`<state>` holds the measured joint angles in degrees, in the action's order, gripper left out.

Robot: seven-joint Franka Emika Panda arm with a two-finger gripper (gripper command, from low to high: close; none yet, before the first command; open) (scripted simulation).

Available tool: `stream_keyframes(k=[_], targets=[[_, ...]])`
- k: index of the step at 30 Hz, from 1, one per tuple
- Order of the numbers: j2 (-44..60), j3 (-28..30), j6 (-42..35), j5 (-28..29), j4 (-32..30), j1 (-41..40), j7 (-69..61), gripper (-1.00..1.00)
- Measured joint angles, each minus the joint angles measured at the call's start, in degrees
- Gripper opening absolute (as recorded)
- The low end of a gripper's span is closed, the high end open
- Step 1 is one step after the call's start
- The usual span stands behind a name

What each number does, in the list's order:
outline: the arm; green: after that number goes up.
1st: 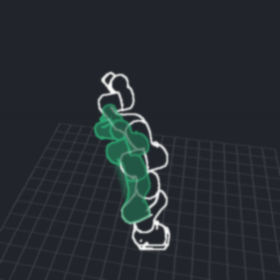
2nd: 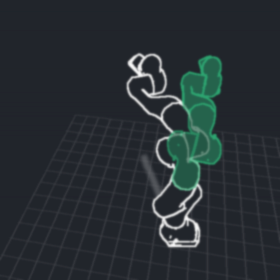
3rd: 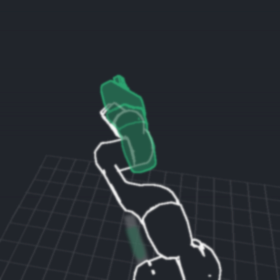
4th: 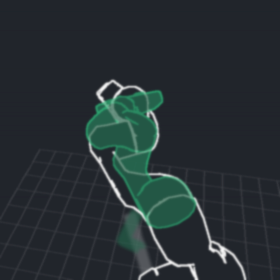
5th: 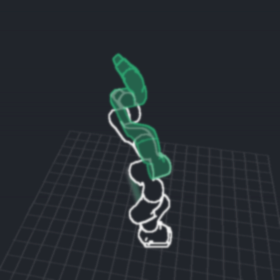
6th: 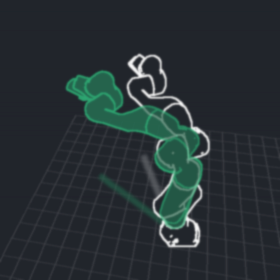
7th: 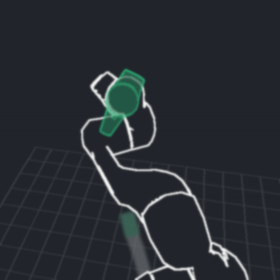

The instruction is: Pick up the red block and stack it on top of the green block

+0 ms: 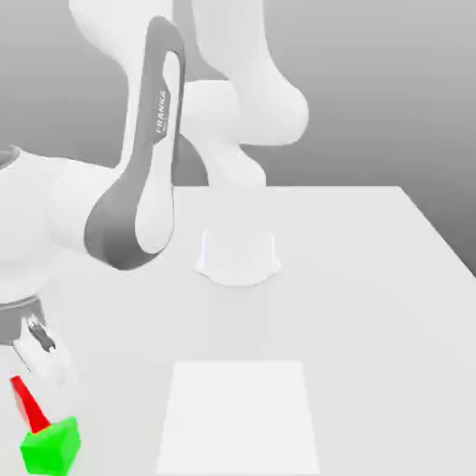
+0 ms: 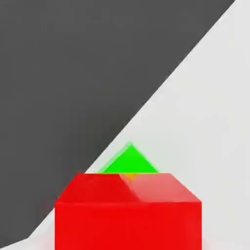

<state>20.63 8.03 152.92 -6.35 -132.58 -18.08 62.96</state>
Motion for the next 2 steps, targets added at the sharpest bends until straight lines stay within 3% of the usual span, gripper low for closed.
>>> stream_keyframes(k=[2], targets=[[0.00, 0.00, 0.00, 0.00, 0.00, 0.00, 0.00, 1.00]])
